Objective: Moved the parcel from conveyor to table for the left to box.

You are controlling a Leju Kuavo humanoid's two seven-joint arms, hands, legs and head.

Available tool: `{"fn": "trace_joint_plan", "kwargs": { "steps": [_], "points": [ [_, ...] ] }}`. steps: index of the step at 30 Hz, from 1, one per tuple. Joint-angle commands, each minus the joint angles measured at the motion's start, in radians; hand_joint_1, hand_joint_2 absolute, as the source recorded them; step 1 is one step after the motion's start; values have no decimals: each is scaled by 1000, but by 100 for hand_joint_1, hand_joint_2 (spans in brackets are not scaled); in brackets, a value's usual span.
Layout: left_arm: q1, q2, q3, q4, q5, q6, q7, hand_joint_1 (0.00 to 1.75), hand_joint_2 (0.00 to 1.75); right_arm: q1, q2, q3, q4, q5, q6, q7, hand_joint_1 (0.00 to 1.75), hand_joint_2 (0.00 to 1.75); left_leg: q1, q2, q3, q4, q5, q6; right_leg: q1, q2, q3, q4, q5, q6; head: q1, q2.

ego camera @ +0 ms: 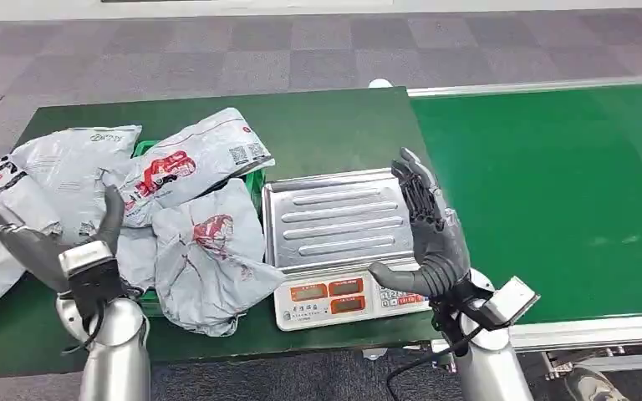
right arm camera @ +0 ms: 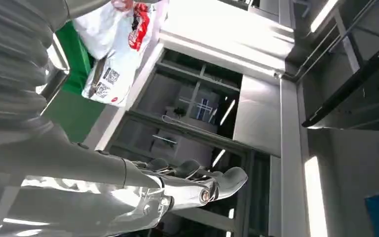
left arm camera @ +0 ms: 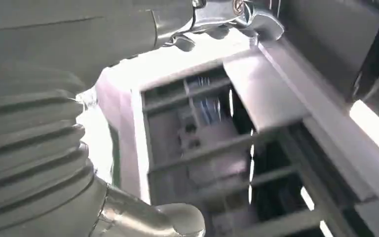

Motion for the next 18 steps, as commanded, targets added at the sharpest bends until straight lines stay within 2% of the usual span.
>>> {"fn": "trace_joint_plan", "kwargs": {
  "steps": [1, 4, 5, 6, 8, 9, 11, 12, 13, 15, 16, 17, 18],
  "points": [
    [-1, -51, 120, -84, 19, -2, -1, 0, 175, -34, -9, -2, 64, -2, -2, 0, 0, 175, 1, 1, 2, -1, 0, 0, 1, 2, 2, -1, 0, -1, 0, 0],
    [7, -51, 136, -174, 75, -2, -1, 0, 175, -39, -7, 5, 75, -4, -6, -1, 0, 175, 2, 4, 3, 0, -1, 0, 2, 4, 2, -2, 0, -1, 0, 0],
    [15, -51, 104, -170, 94, -2, -1, 0, 175, -39, -8, 6, 77, -4, -11, -1, 0, 175, 2, 3, 1, 0, -1, 0, 2, 3, 1, -1, 0, 0, 0, 0],
    [30, -24, 12, -141, 141, -2, -1, 0, 175, -38, -10, 6, 80, -7, -18, -1, 0, 175, 2, 3, 3, 0, -1, 0, 2, 3, 3, -2, 0, -1, 0, 0],
    [35, -10, -33, -117, 131, -2, -1, 0, 175, -38, -12, 5, 84, -12, -19, -1, 0, 175, 2, 0, 5, -2, -1, 0, 2, 1, 5, -3, 0, 0, 0, 0],
    [38, 20, -107, -72, 192, -2, -1, 0, 175, -37, -11, 1, 86, -17, -23, -1, 0, 175, 2, -1, 3, -1, 0, 0, 2, -1, 4, -3, 0, 0, 0, 0],
    [27, 31, -141, -24, 161, -2, -1, 0, 175, -39, -8, -6, 94, -32, -19, 3, 0, 175, 1, -2, 3, -1, 0, 0, 1, -2, 4, -2, 0, 0, 0, 0],
    [23, 71, -205, 43, 189, -2, -1, 0, 175, -41, -11, -7, 101, -42, -13, 6, 0, 175, 2, -2, 5, -3, 0, 0, 2, -2, 6, -4, 0, 0, 0, 0],
    [23, 71, -205, 43, 189, -2, -1, 0, 175, -41, -11, -7, 101, -42, -13, 6, 0, 175, 1, -2, 4, -3, 0, 0, 1, -2, 5, -3, 0, 0, 0, 0],
    [10, 95, -249, 81, 222, -36, 15, 0, 175, -44, -10, -11, 122, -65, -4, 30, 0, 175, 1, -2, 4, -3, 0, 0, 1, -2, 6, -4, 0, 0, 0, 0],
    [8, 122, -299, 78, 305, -168, 31, 0, 175, -49, -10, -13, 151, -64, -11, 75, 0, 175, 1, -3, 6, -5, 1, 0, 1, -2, 8, -6, 1, -1, 0, 0],
    [9, 124, -323, 72, 354, -230, 38, 0, 175, -58, -9, -13, 184, -52, -28, 79, 0, 0, 0, -2, 3, -2, 0, 0, 0, -1, 4, -3, 0, 0, 0, 0],
    [16, 141, -360, 55, 449, -377, 54, 0, 175, -65, 15, -30, 223, -6, -129, 125, 0, 0, 1, -1, 5, -3, 0, 0, 1, -1, 6, -4, 1, -1, 0, 0]
  ]
}}
